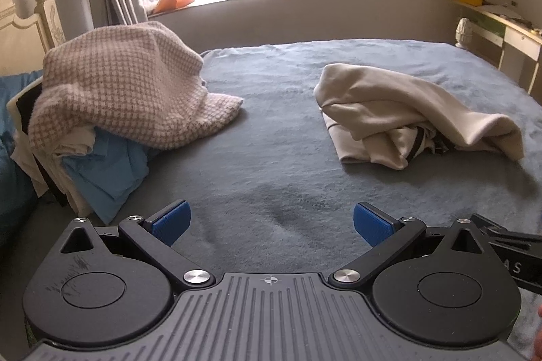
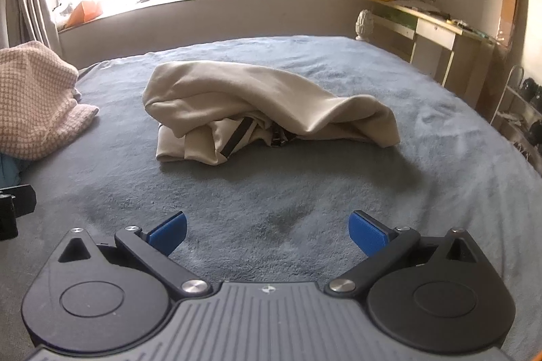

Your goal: Fold clothes

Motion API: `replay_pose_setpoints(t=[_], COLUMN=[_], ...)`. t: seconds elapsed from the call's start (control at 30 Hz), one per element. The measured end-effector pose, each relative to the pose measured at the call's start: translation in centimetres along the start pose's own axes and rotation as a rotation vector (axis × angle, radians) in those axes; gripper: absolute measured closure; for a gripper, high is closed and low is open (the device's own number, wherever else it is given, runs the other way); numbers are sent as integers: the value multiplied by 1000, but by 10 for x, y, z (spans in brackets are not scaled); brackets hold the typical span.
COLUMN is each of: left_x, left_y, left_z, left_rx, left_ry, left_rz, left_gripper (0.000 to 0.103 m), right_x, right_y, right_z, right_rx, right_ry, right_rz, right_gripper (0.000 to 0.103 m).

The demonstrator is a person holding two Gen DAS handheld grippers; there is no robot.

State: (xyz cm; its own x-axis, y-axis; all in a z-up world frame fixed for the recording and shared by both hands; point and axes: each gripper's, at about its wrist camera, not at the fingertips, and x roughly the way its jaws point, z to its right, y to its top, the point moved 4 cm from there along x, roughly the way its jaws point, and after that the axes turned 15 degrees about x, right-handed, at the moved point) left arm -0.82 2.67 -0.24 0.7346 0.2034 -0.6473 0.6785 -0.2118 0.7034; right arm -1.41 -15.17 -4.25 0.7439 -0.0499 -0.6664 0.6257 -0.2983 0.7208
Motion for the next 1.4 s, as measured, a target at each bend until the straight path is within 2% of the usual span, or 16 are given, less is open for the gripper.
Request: replay_pose_setpoints(t=[0.17, 0.5, 0.73, 0.9, 1.0, 1.17, 1.23, 1.33, 1.4], left_x=[14, 40, 57, 73, 88, 118, 131, 150, 166], left_y=[-2, -9, -10, 3, 16, 38, 47, 60, 67], left_z=[5, 14, 26, 35, 40, 51, 56, 63, 67], left_rx=[7, 22, 59, 76, 57, 62, 70, 81, 79], left_ry=[3, -27, -93, -110, -148, -204, -223, -252, -268], left_rz=[-28, -57, 17, 113, 172, 240, 261, 294, 284], left_gripper=[0, 0, 0, 0, 0, 1, 4, 10, 21], right_x=[11, 33, 50, 60, 66, 77, 85, 106, 125], right_y=[-3, -6, -8, 5, 22, 53, 64, 72, 73], right_z=[3, 3, 4, 13, 20, 29, 30, 24, 16], right_rx=[20, 22, 10, -37, -99, -226, -285, -367, -431], right_ry=[19, -8, -16, 23, 47, 70, 59, 92, 109], right_rz=[-44, -73, -67, 13, 79, 249, 306, 324, 323], right_gripper=[0, 0, 0, 0, 0, 0, 0, 0, 0])
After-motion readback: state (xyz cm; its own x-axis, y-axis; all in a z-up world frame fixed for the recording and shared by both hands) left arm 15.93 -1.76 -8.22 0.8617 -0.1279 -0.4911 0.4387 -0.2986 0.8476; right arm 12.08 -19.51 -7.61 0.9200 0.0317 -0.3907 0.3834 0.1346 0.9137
